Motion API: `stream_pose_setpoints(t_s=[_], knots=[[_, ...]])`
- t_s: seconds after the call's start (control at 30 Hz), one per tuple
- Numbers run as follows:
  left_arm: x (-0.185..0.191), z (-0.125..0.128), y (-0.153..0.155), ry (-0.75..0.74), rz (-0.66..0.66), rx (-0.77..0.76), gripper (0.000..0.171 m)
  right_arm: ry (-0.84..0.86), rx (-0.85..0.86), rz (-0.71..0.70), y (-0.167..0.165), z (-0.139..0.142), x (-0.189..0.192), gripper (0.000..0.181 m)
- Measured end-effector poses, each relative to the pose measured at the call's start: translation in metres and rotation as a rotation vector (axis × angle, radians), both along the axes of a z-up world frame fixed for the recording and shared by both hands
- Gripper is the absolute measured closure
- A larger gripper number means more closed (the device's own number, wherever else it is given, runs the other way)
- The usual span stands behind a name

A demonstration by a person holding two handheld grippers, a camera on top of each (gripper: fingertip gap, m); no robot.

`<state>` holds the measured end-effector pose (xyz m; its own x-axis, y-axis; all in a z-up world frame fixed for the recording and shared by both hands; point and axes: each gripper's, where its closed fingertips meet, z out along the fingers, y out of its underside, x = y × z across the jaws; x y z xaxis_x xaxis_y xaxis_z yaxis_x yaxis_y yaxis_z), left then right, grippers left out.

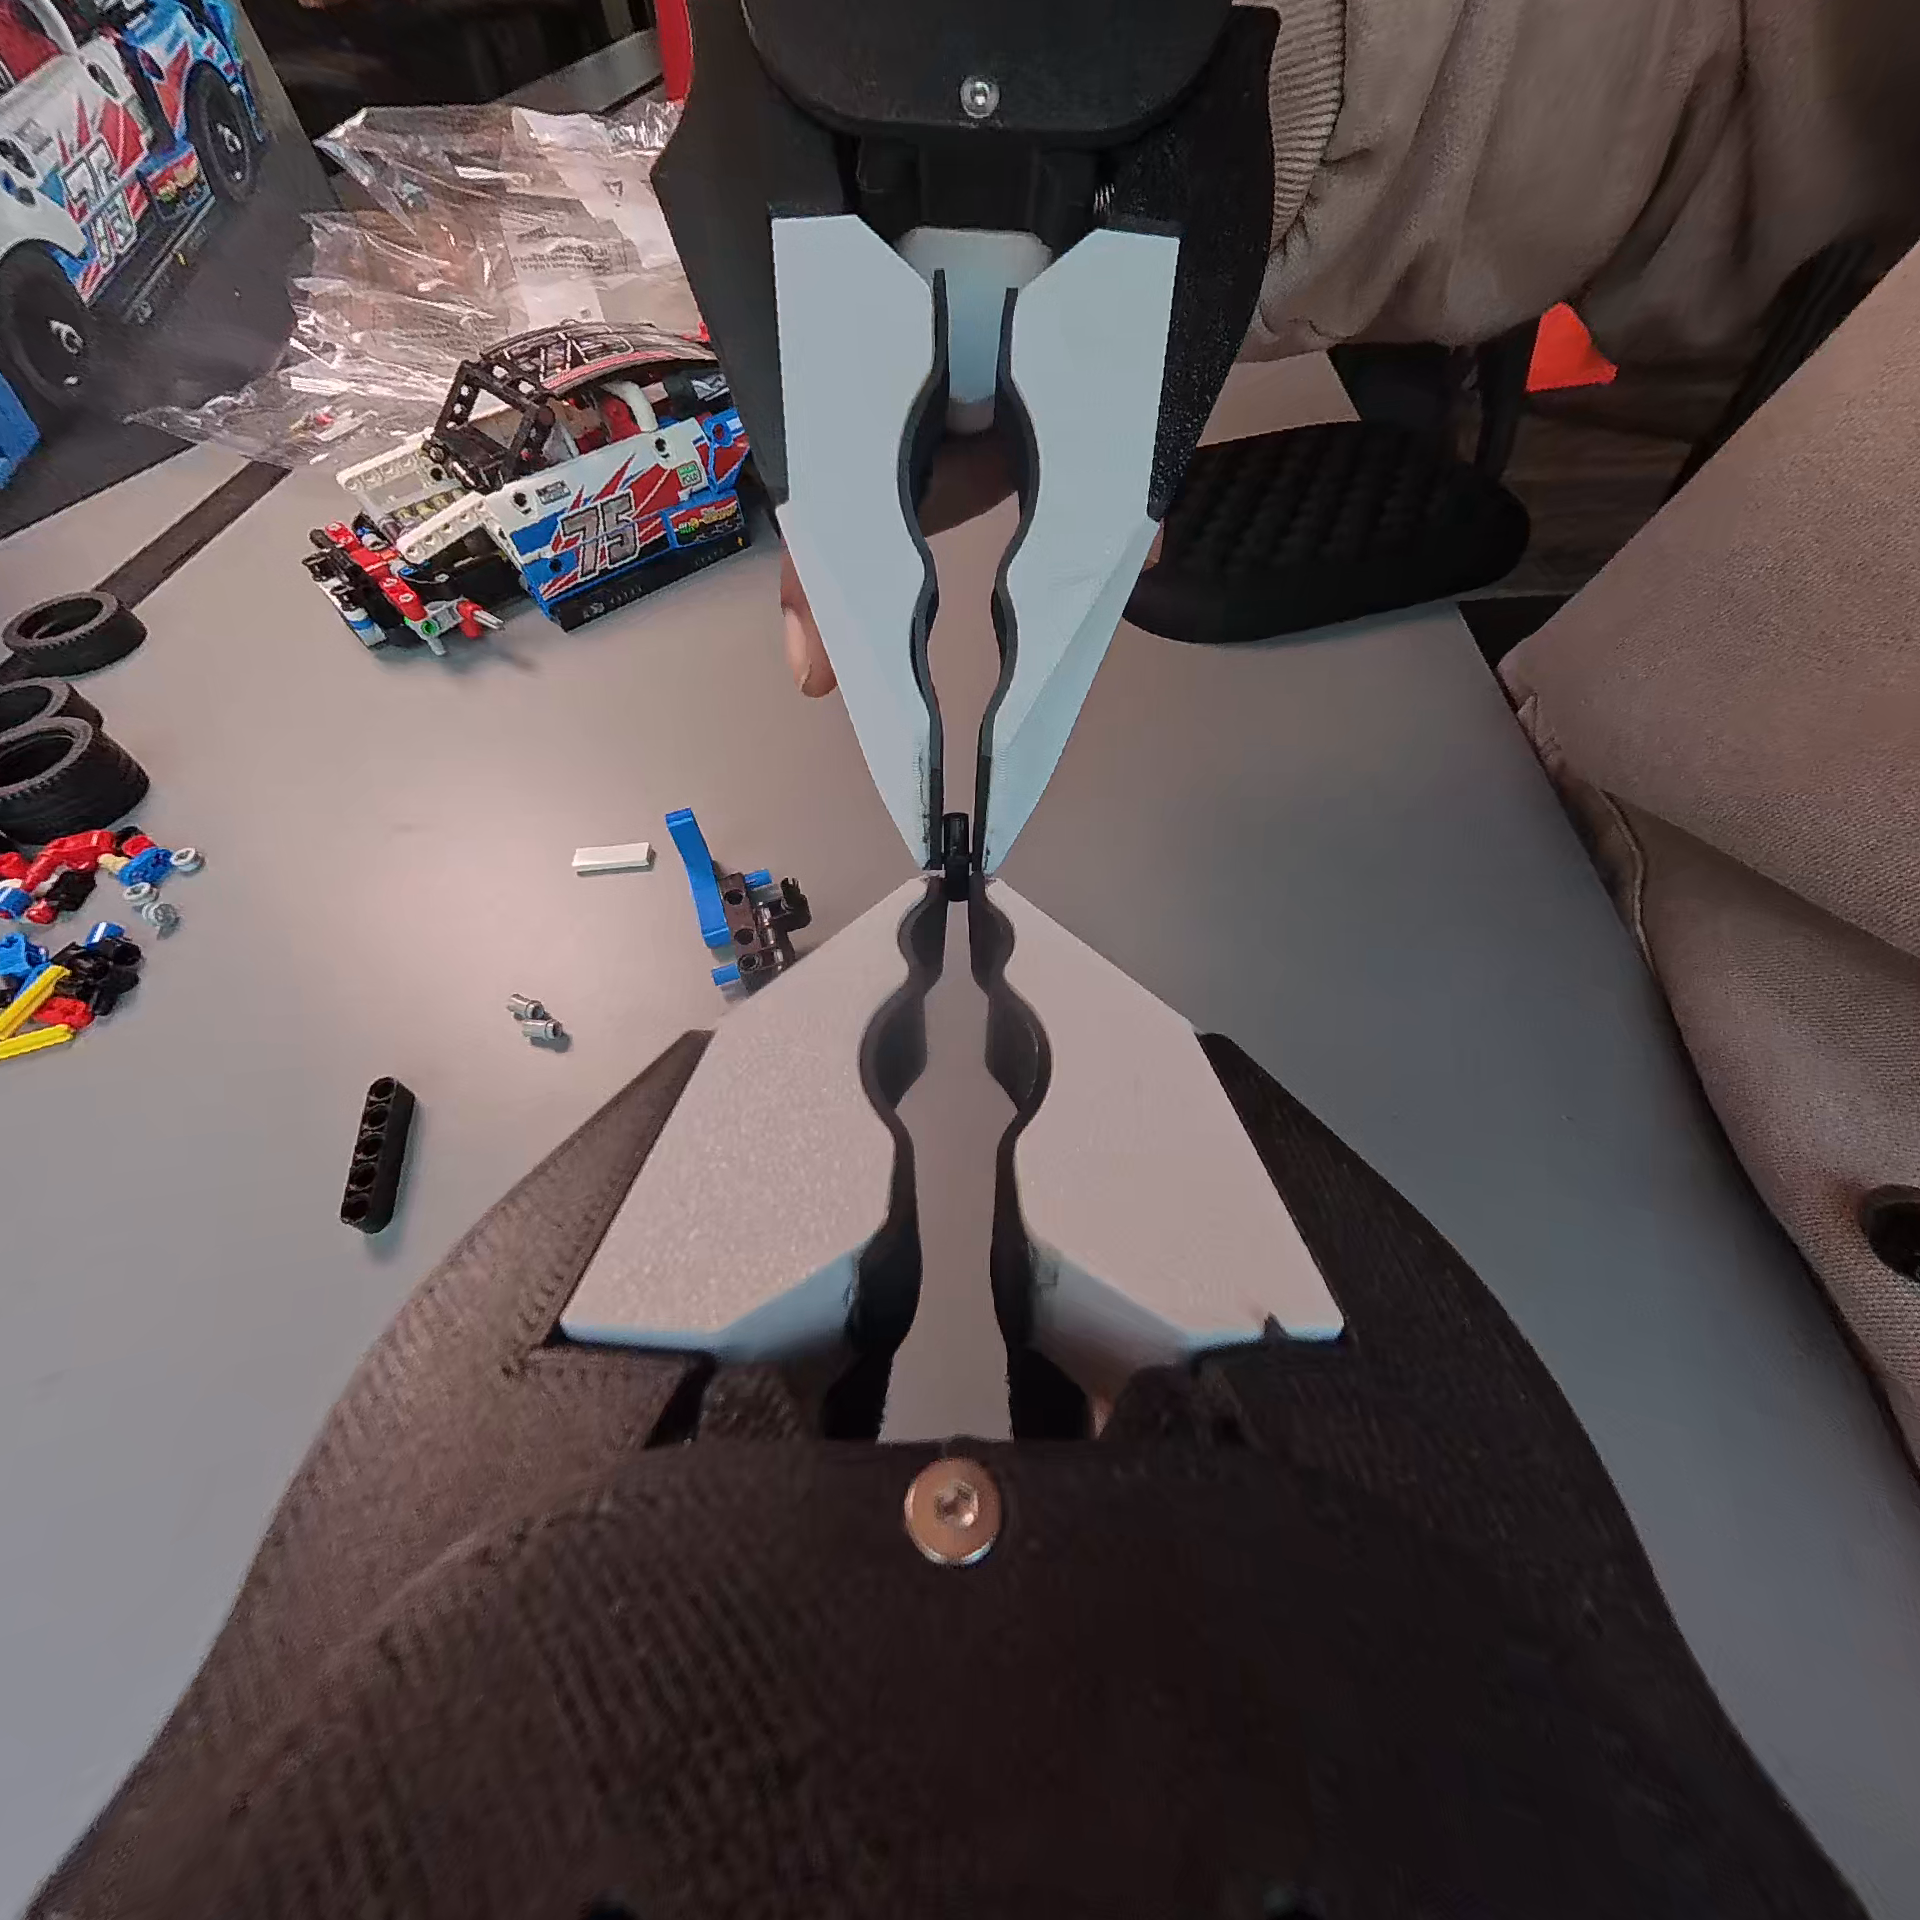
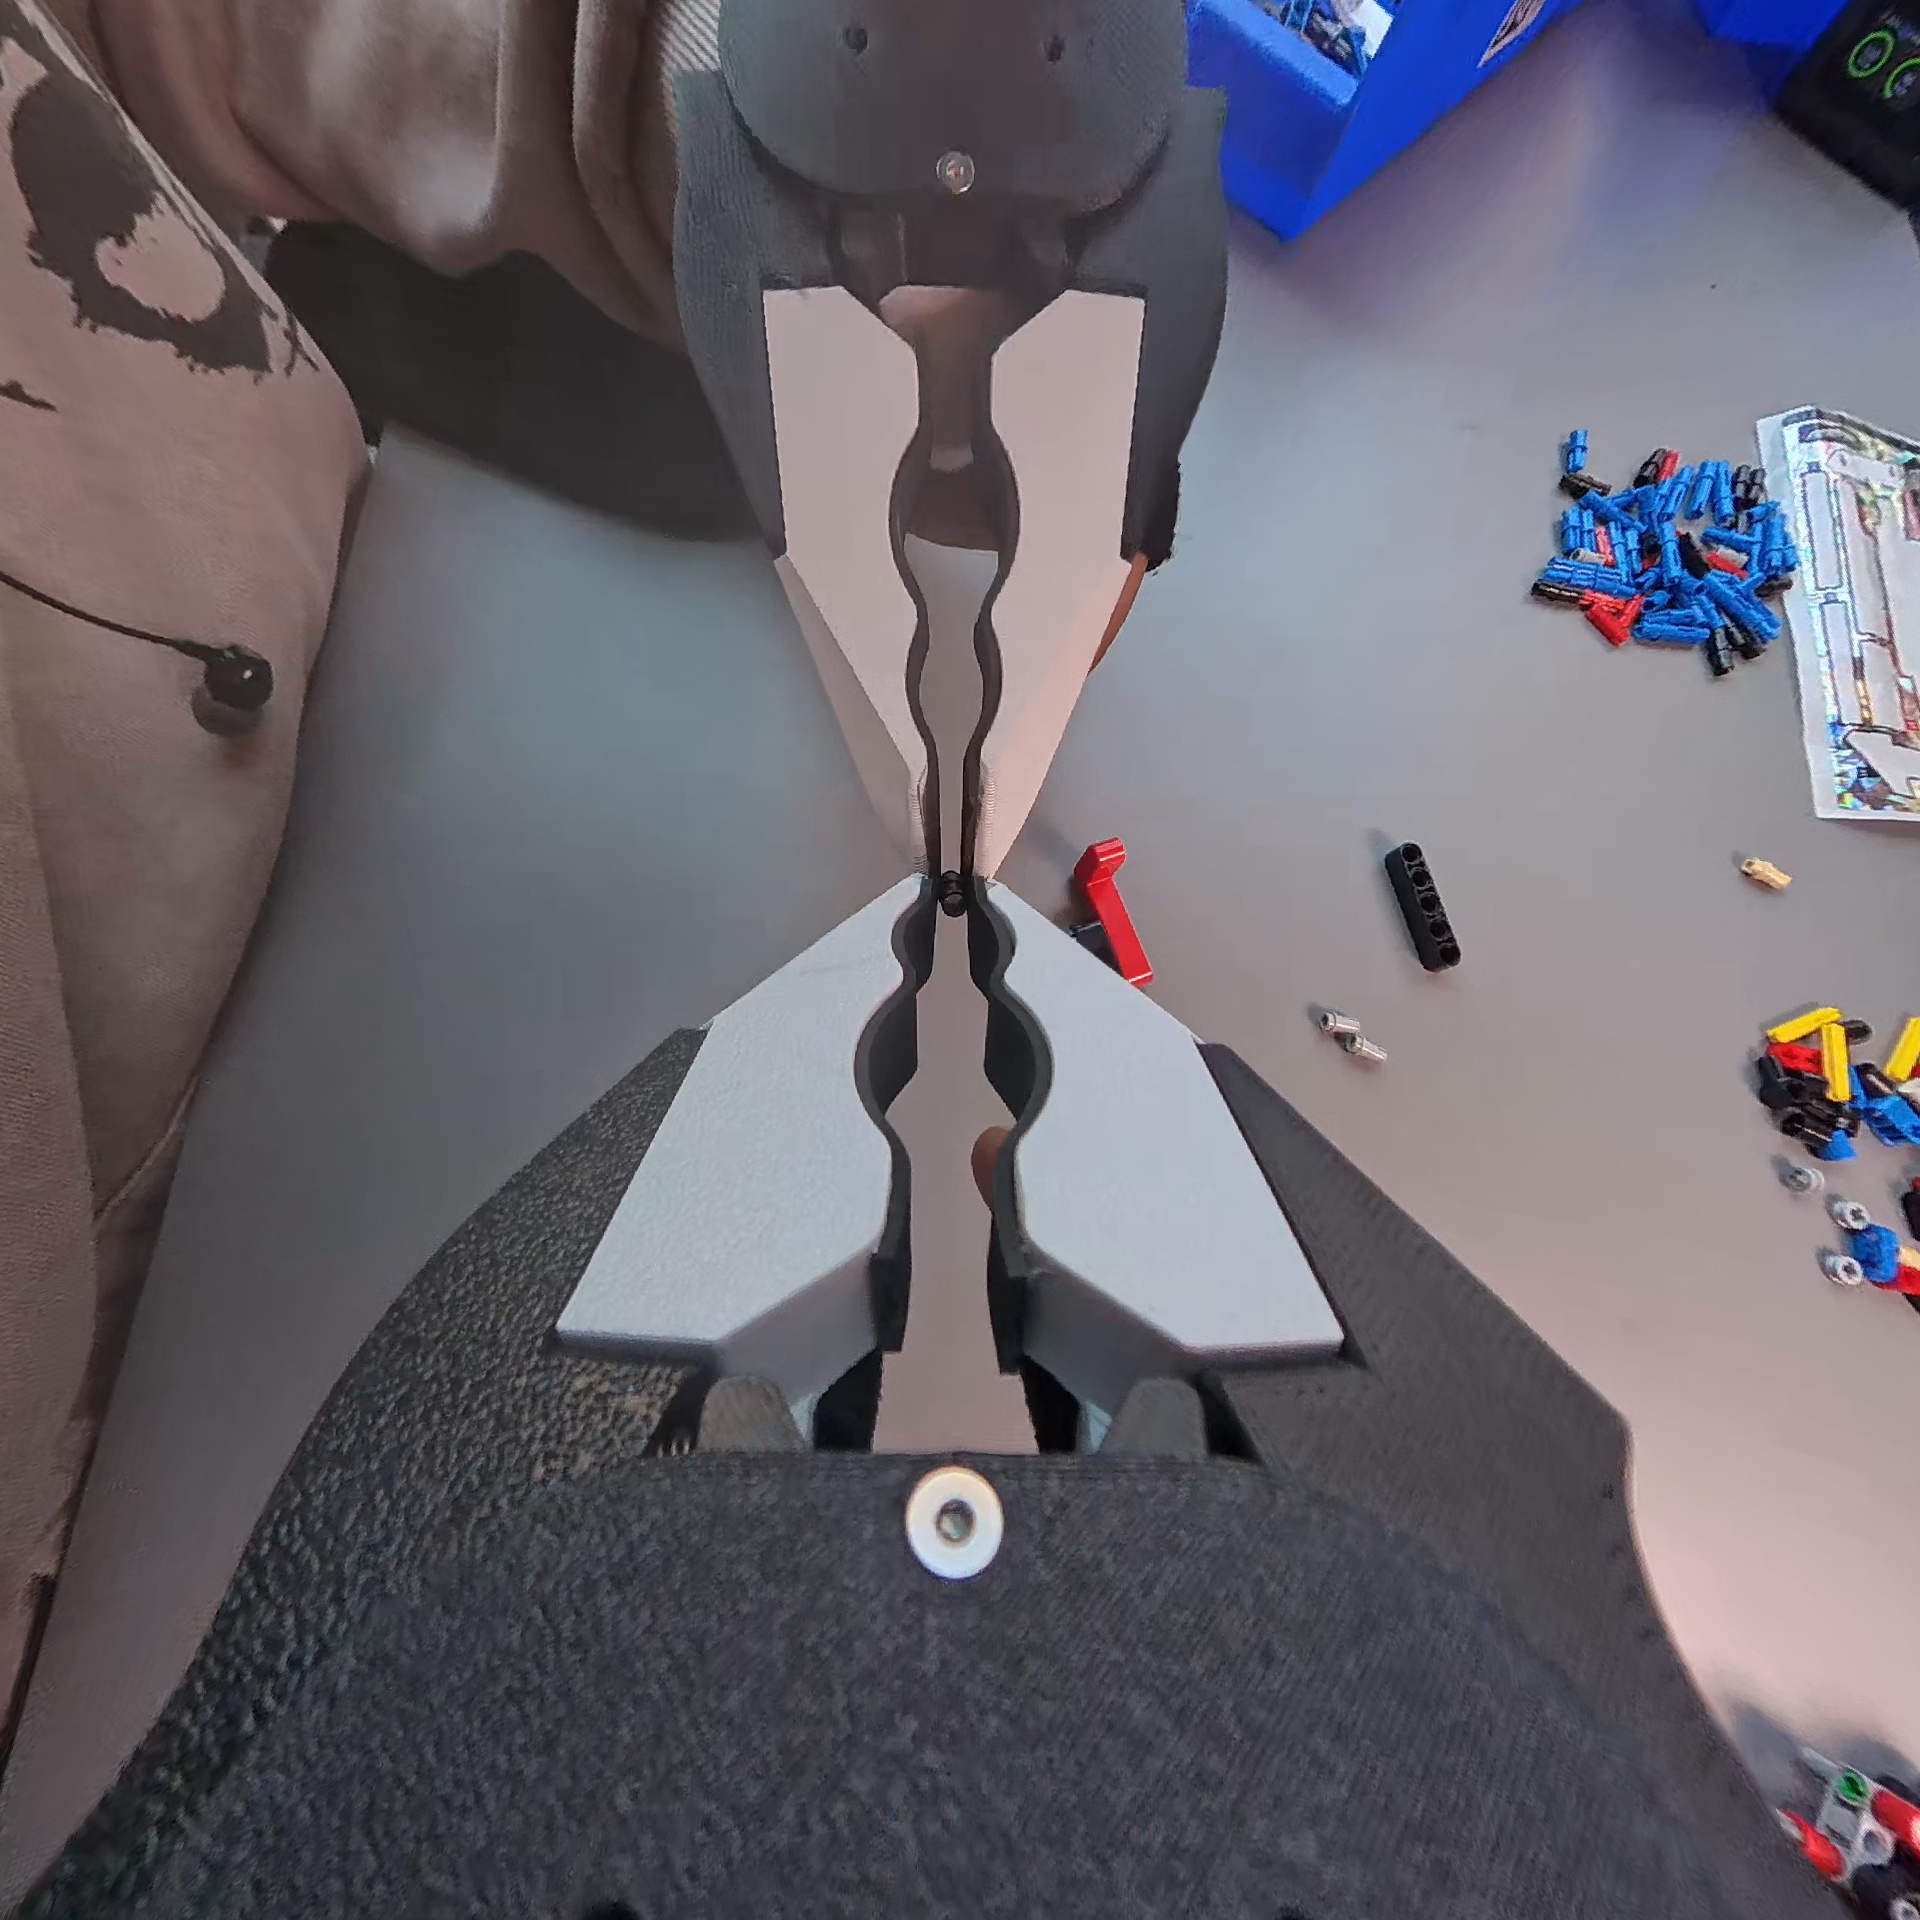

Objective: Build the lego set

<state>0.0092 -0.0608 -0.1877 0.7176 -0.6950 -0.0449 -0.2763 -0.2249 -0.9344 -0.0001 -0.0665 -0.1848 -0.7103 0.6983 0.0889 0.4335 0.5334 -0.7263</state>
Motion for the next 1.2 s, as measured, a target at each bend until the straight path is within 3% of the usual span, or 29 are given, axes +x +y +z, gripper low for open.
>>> stream_pose_setpoints(t_s=[0.47, 0.57, 0.67, 0.9, 1.03, 1.2], knots=[[-0.004, -0.005, 0.002, 0.001, 0.021, -0.032, 0.169, -0.039, 0.102, 0.032, 0.001, -0.005, -0.002, 0.179], [-0.022, -0.009, 0.007, -0.003, 0.091, -0.068, 0.145, -0.099, 0.18, 0.005, 0.017, -0.014, -0.006, 0.179], [-0.05, -0.033, 0.013, 0.045, 0.194, -0.176, 0.136, -0.212, 0.232, -0.022, 0.036, -0.03, -0.011, 0.179], [-0.05, -0.065, 0.015, 0.152, 0.209, -0.259, 0.147, -0.39, 0.304, 0.02, 0.04, -0.055, -0.015, 0.179], [-0.049, -0.067, 0.018, 0.18, 0.23, -0.254, 0.161, -0.407, 0.331, 0.029, 0.039, -0.059, -0.017, 0.179], [-0.051, -0.068, 0.02, 0.196, 0.257, -0.262, 0.165, -0.429, 0.371, 0.055, 0.037, -0.059, -0.014, 0.179]])
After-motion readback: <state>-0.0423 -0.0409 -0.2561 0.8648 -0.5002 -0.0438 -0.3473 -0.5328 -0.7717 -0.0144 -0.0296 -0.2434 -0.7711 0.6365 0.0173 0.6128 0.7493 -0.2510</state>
